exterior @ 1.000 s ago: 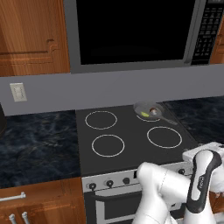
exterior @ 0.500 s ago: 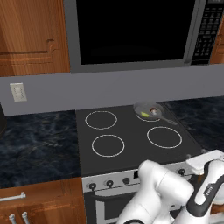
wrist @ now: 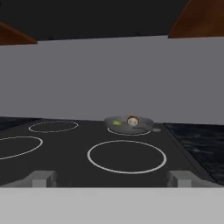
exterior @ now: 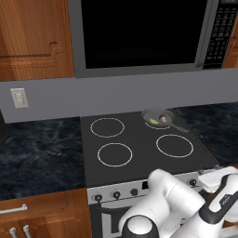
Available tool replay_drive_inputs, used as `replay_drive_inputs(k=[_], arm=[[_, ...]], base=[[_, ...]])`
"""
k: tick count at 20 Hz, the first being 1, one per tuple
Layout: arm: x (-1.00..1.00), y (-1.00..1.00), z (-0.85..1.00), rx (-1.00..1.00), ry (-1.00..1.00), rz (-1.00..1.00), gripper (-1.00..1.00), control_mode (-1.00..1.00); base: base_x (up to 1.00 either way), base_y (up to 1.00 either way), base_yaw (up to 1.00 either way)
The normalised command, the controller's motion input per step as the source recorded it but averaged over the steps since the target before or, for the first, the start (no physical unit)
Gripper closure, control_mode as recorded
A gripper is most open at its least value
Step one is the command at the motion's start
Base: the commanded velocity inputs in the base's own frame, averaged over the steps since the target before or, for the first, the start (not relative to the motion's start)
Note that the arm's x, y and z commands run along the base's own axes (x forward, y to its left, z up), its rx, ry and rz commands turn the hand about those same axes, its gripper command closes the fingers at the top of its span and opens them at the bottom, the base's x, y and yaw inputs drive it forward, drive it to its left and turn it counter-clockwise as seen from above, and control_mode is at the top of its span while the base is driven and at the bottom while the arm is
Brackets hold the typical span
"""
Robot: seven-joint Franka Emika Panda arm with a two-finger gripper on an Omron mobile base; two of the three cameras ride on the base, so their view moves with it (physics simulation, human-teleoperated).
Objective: Put the mushroom and lemon wedge in the pan. Then turn on the rear right burner and set the heat to medium.
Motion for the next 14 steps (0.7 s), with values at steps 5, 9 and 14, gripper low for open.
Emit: replay_drive_inputs(k=[5, 9, 14], arm=[[-0.01, -0.01, -0.42, 0.00, 0.00, 0.00, -1.00, -1.00], [0.00, 0.00, -0.43, 0.00, 0.00, 0.00, -1.00, -1.00], [0.00, 0.00, -0.30, 0.00, 0.00, 0.00, -1.00, -1.00]], base=[[0.00, 0.00, 0.00], [0.00, 0.00, 0.00], [0.00, 0.00, 0.00]])
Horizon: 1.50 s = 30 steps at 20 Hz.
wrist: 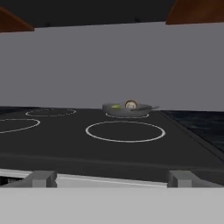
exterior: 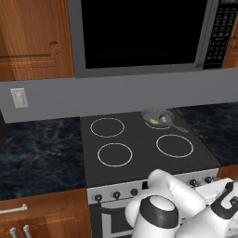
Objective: Put the mushroom and lemon wedge in the pan. Then turn on the rear right burner and set the heat to medium.
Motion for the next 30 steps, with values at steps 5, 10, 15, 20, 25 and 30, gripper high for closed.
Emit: replay_drive_inputs(k=[5, 10, 15, 20, 25, 30], arm=[[0.00, 0.00, -0.34, 0.00, 0.00, 0.00, -1.00, -1.00], [0.00, 0.00, -0.16, 0.00, 0.00, 0.00, -1.00, -1.00], [0.00, 0.00, 0.00, 0.02, 0.00, 0.00, -1.00, -1.00], [0.00, 0.00, 0.00, 0.07, 0.00, 0.00, -1.00, -1.00], [0.05, 0.00, -0.01, 0.04, 0.00, 0.00, -1.00, -1.00], [0.16, 0.00, -0.02, 0.00, 0.00, -0.02, -1.00, -1.00]], base=[[0.00, 0.00, 0.00], [0.00, 0.00, 0.00], [0.00, 0.00, 0.00], [0.00, 0.00, 0.00], [0.00, 0.00, 0.00], [0.00, 0.00, 0.00]])
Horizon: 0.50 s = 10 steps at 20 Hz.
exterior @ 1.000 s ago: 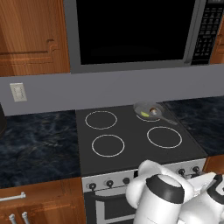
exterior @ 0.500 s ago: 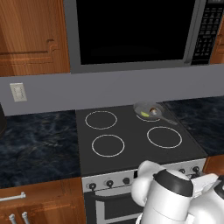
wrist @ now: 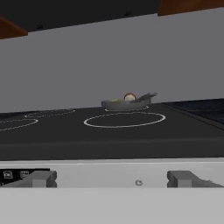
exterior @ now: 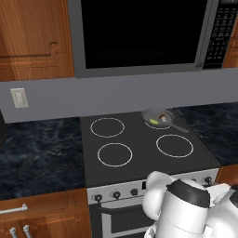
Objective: Put the mushroom and lemon wedge in the pan. Then turn on the rear right burner and set the heat to medium.
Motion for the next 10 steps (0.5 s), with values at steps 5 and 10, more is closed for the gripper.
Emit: replay_drive_inputs(k=[5, 10], arm=[[0.10, 0.00, -0.16, 0.00, 0.00, -0.02, -1.00, -1.00], [0.00, 0.00, -0.25, 0.00, 0.00, -0.03, -1.00, -1.00]], base=[[0.00, 0.00, 0.00], [0.00, 0.00, 0.00]])
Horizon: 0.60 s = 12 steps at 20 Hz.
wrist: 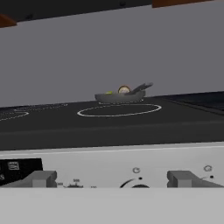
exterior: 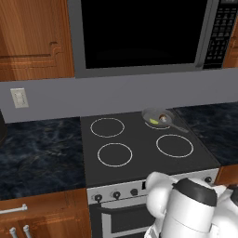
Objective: Put the mushroom and lemon wedge in the pan. Then turn on the rear right burner and set the heat to medium.
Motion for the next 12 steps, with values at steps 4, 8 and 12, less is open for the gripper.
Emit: replay_drive_inputs(k=[4, 8, 12], arm=[[0.00, -0.02, -0.15, 0.00, 0.00, -0.03, -1.00, -1.00], [0.03, -0.06, -0.12, 0.00, 0.00, -0.03, -1.00, -1.00], [0.11, -0.11, 0.00, 0.00, 0.00, -0.08, -1.00, -1.00]], base=[[0.00, 0.00, 0.00], [0.00, 0.00, 0.00], [0.00, 0.00, 0.00]])
